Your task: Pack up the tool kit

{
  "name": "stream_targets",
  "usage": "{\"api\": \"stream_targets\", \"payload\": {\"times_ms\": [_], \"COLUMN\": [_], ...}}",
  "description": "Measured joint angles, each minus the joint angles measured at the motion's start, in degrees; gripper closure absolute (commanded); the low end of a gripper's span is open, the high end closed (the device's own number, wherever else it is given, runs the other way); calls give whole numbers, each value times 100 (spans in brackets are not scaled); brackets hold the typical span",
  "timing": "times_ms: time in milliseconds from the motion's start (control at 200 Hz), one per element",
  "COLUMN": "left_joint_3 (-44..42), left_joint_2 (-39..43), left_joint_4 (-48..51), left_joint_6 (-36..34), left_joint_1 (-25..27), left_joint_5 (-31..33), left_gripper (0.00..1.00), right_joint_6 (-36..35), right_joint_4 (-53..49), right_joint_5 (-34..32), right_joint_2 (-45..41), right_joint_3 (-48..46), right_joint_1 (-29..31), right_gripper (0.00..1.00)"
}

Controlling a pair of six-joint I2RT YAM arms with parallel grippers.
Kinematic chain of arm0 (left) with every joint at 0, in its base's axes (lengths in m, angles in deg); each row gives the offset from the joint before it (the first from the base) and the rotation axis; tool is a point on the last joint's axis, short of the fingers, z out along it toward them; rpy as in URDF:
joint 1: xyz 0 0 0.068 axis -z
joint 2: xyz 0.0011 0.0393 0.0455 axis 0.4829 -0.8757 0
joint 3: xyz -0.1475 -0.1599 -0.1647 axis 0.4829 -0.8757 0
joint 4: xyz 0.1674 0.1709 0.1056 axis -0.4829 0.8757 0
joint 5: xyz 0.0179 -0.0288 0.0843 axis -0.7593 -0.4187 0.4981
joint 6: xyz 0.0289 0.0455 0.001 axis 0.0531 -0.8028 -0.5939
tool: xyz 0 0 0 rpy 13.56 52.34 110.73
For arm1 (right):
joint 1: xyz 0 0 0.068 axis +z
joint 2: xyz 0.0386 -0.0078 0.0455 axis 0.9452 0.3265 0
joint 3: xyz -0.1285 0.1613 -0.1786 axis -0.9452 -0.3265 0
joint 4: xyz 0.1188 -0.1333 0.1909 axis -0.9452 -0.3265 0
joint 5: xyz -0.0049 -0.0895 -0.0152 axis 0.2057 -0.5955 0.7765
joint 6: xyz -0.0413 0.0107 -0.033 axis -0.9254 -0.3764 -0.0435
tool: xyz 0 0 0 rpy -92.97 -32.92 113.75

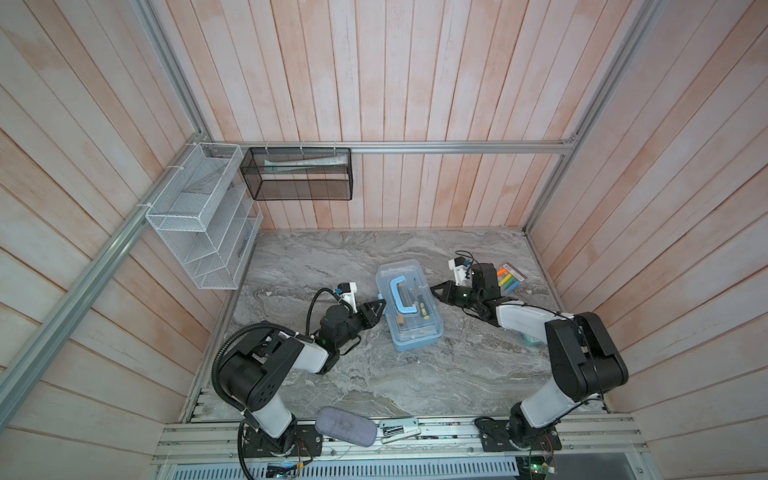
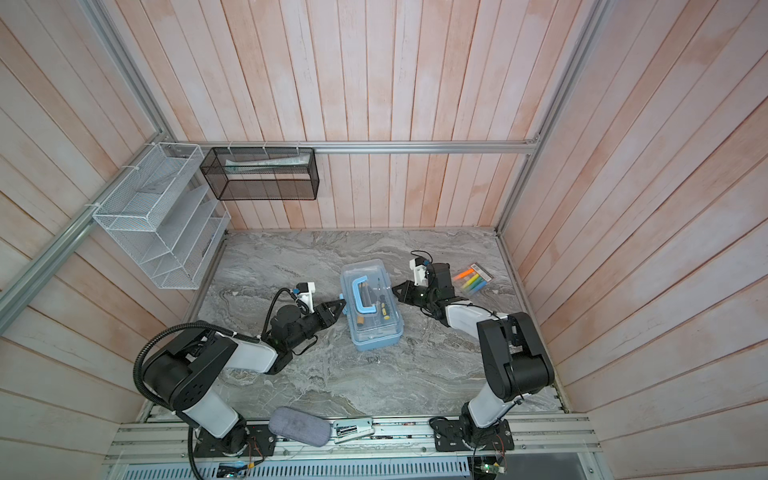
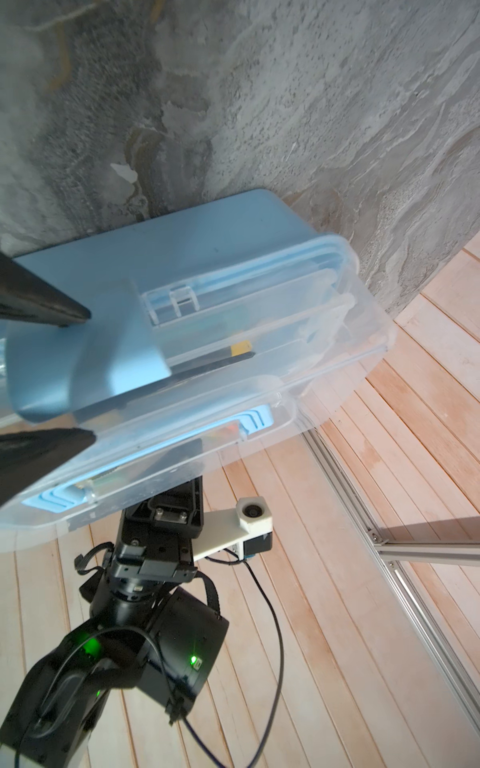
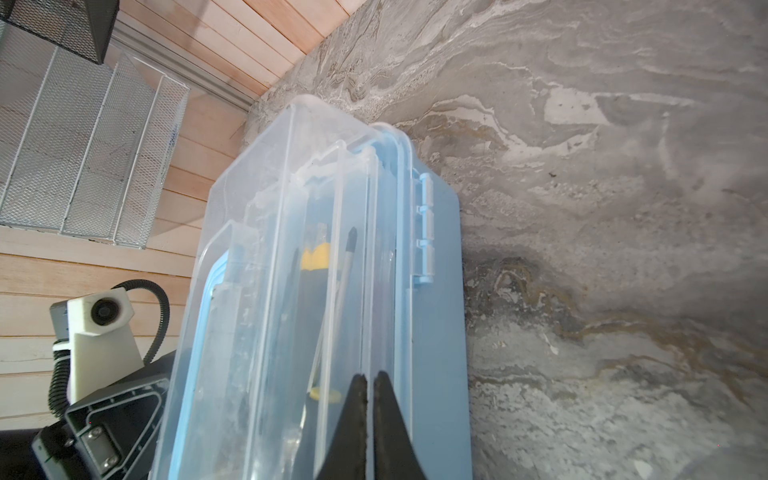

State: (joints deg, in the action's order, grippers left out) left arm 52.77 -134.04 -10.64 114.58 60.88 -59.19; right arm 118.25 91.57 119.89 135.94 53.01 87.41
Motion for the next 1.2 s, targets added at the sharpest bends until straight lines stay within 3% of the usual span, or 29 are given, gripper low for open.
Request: {"api": "stream_targets", "payload": {"times_ms": [515,1200], "left_joint_3": [2,575], "left_joint_2": [-31,221], "left_joint_4": [-81,1397], "left_joint_6": [98,-520], "left_joint_1": [-61,-76], "left_joint_5": [-129,74], "left_gripper": [61,62], "right_joint_6": [0,0], "right_joint_4": [-2,11], "right_joint_5": [13,24], "right_joint_2": [66,212], "right_joint_3": [2,48], "right_joint_1": [0,-2], "right_gripper": [93,94]}}
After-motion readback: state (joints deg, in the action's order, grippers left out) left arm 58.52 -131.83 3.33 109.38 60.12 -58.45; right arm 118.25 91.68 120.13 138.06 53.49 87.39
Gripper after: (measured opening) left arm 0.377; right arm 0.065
